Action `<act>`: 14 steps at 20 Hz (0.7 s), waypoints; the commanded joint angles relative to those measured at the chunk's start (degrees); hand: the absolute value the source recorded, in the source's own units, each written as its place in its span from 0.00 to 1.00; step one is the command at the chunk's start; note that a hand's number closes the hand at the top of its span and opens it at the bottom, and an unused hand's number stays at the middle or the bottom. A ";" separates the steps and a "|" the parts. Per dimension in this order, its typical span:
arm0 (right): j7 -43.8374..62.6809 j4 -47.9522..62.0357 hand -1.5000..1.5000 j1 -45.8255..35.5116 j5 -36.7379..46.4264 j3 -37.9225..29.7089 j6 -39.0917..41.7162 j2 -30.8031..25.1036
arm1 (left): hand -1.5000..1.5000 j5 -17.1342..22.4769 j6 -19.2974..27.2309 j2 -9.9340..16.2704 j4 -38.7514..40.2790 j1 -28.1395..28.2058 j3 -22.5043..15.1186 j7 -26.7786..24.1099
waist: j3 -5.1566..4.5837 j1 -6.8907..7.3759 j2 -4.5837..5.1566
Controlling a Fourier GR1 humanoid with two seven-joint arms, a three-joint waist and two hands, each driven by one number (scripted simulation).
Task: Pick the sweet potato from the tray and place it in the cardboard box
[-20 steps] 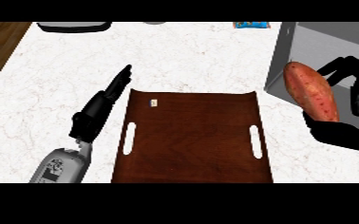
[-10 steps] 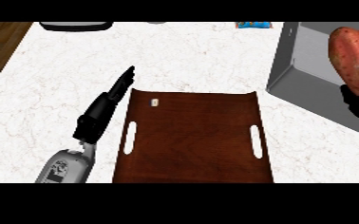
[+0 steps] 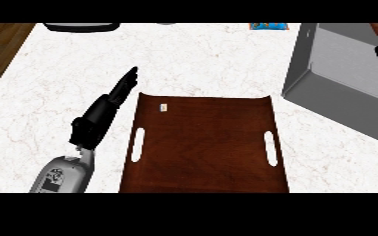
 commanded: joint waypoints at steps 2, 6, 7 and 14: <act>-5.31 10.61 1.00 -3.50 2.09 -1.18 -5.95 1.37 | 0.50 -2.70 0.55 -2.42 5.83 -2.42 0.07 -2.40 | -0.01 -0.16 0.12; -10.09 23.33 1.00 -9.29 2.67 -3.84 -7.45 -2.19 | 0.50 -2.21 -0.11 -3.08 2.44 -1.81 -0.26 0.07 | 0.01 0.32 0.17; -12.03 25.14 1.00 -7.33 4.16 -3.78 -8.88 -2.87 | 0.50 -2.17 -0.61 -1.97 1.16 -0.31 0.37 -1.00 | 0.01 0.34 0.14; -17.50 41.02 1.00 -14.82 8.38 -1.46 -11.50 -3.95 | 0.50 0.70 -4.70 0.18 1.05 -1.81 4.11 0.10 | 0.01 0.68 0.17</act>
